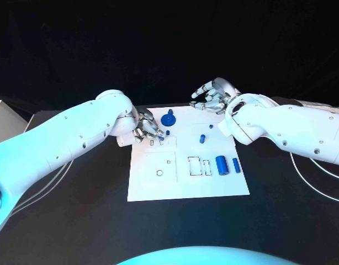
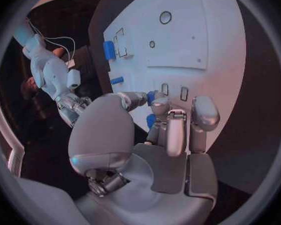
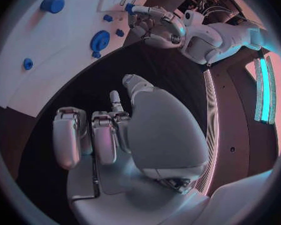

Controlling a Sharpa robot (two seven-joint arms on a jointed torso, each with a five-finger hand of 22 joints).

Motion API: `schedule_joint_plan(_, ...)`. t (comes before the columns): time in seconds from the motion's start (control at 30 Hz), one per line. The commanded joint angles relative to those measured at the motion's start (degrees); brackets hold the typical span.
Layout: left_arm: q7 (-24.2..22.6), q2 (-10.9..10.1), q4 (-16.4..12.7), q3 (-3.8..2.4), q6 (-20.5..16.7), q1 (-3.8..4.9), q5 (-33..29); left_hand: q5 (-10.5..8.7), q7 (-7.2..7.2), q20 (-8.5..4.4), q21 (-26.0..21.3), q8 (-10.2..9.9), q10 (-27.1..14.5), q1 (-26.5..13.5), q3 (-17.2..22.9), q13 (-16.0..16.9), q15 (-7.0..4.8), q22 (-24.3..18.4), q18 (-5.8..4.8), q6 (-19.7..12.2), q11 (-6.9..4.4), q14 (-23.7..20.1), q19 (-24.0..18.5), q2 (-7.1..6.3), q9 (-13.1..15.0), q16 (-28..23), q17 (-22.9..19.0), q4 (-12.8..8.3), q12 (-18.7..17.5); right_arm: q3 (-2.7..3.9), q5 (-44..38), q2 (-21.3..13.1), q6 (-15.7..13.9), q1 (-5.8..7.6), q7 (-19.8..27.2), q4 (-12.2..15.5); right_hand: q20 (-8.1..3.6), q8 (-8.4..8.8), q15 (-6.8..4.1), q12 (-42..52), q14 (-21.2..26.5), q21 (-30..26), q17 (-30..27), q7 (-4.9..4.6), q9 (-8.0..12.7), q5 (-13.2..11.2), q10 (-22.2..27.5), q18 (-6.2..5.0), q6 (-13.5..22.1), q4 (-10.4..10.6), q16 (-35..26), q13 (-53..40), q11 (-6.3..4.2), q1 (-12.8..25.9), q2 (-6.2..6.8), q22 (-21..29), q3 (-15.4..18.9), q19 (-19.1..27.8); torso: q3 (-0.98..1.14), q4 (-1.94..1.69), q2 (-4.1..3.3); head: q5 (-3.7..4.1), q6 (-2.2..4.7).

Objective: Assemble the parts on the task board

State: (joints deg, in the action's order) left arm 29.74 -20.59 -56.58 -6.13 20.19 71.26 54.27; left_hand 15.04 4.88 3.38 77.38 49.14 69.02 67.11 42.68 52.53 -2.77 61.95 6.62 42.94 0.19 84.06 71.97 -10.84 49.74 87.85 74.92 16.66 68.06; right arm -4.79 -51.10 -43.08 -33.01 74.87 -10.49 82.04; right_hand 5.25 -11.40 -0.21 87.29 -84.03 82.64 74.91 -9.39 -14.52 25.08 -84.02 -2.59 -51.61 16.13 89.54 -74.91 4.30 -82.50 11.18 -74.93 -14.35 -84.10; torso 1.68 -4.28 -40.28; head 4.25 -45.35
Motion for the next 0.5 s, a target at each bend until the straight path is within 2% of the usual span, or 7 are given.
schedule_joint_plan(0.03,0.02,0.36,0.07,0.00,-1.00,-0.06,1.37,0.26,-0.70,-0.15,0.40,0.34,0.45,-0.51,11.42,0.11,-0.47,0.17,-0.75,0.71,-0.23,4.29,0.46,0.01,0.06,0.24,10.74,-11.80,0.12,0.03,-0.45,0.01,0.74,-0.04,0.16,0.04,0.27,0.16,0.21,0.00,-5.68,-0.29,13.81,-0.15,0.05,0.05,-3.02,0.64,-0.03,0.04,0.00,-12.33,0.27,0.16,0.45,-8.01,-0.28,-3.45,0.00,0.03,-0.06,0.12,-0.15)
schedule_joint_plan(0.5,0.08,0.51,-0.16,0.14,-0.41,-0.39,2.90,0.44,-0.75,-0.18,0.51,0.40,0.62,-0.64,11.52,0.23,-0.51,0.36,-0.79,0.80,-0.29,4.37,0.59,0.01,0.12,0.32,10.93,-12.09,0.23,0.03,-0.57,-0.04,0.75,-0.04,0.15,0.14,0.27,0.16,0.21,0.00,-5.68,-0.29,13.81,-0.15,0.05,0.05,-3.02,0.64,-0.03,0.04,0.00,-12.33,0.27,0.16,0.45,-8.01,-0.28,-3.45,-0.04,-0.04,0.04,0.26,-0.62)
